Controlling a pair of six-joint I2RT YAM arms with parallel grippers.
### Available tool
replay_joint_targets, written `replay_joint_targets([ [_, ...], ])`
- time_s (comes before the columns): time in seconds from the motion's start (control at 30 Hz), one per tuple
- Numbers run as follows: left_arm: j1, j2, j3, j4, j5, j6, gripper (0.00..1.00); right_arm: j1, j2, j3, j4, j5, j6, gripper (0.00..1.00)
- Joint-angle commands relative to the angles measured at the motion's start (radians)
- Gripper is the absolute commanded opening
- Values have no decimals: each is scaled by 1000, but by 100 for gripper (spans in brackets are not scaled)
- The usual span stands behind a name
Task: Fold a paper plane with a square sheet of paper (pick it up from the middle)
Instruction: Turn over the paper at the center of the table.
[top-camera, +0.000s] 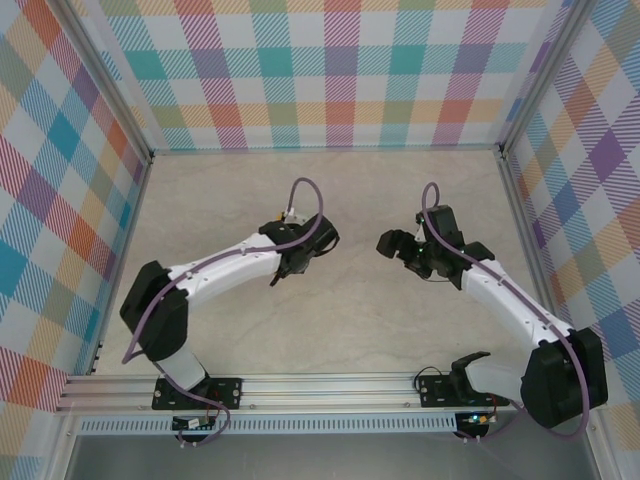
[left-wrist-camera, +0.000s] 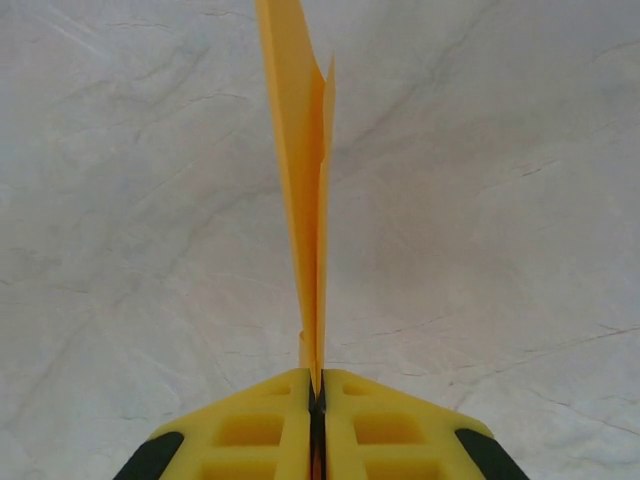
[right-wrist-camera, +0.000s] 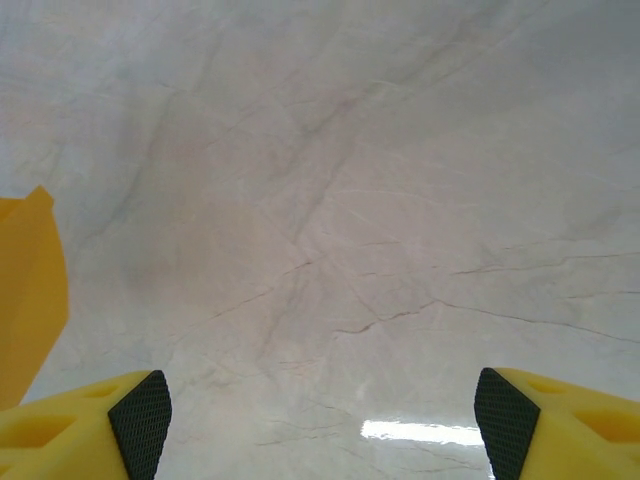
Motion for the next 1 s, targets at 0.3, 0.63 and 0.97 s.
replay_joint_targets([
  [0.3, -60, 223, 72, 83, 143, -88, 24, -4, -65, -62, -110, 180, 115, 82],
  [0.63, -18, 73, -18, 304, 504, -98, 53, -3, -20, -31, -106, 140, 86, 82],
  [0.97, 210, -279, -319, 469, 690, -219, 75, 184, 176, 81, -11, 61, 59, 91],
])
